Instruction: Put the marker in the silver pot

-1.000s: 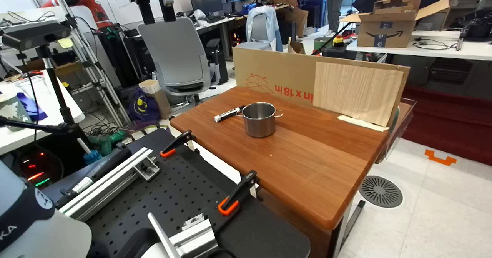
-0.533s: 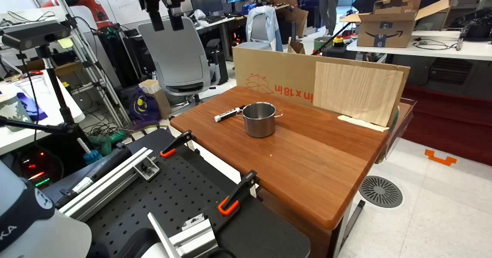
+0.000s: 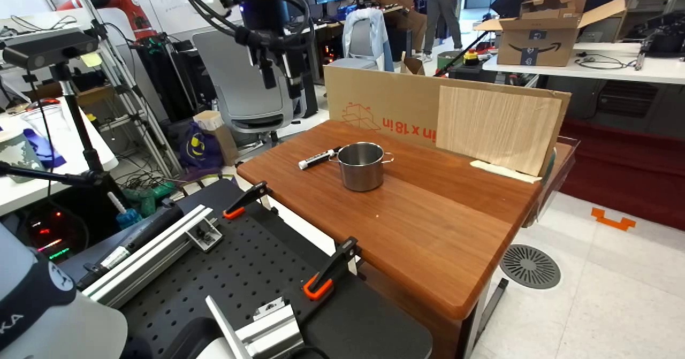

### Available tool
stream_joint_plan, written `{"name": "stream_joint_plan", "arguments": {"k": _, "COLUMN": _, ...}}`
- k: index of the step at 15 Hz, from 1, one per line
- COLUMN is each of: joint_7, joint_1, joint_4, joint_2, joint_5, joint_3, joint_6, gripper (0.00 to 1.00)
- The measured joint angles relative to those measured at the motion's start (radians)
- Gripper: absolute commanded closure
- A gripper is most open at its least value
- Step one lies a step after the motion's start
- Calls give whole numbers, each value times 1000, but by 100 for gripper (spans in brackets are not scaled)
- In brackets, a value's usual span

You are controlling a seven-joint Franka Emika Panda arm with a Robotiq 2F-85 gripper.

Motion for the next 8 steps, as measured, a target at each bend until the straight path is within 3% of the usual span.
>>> {"name": "stream_joint_plan", "arguments": {"k": 8, "joint_7": 59, "joint_1": 2, "joint_4": 166, "joint_2": 338, "joint_5": 19, "joint_3": -9, "joint_6": 150, "gripper": 0}}
